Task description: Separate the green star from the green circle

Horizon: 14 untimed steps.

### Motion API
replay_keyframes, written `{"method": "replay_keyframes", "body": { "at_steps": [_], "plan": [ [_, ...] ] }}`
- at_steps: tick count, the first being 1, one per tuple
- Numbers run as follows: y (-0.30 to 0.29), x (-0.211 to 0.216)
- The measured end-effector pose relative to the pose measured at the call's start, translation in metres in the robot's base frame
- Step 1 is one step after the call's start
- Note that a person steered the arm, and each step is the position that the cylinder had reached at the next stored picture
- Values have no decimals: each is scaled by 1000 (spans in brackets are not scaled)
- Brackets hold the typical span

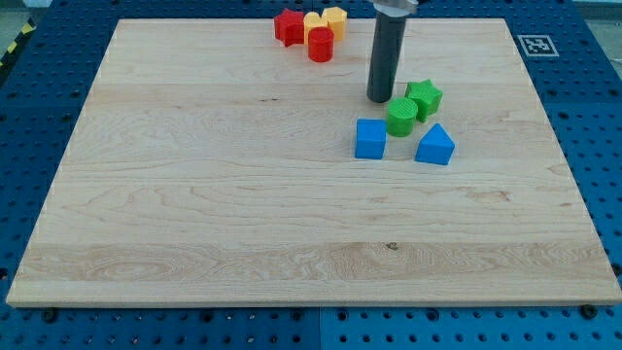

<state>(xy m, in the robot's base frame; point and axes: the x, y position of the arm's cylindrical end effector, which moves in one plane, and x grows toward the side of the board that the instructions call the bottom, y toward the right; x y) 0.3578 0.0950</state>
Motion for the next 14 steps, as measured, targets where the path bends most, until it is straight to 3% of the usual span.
{"method": "replay_keyframes", "body": {
  "at_steps": [3, 7, 13, 14],
  "plan": [
    [69, 25],
    [121, 7],
    [102, 64],
    [102, 34]
  ]
}}
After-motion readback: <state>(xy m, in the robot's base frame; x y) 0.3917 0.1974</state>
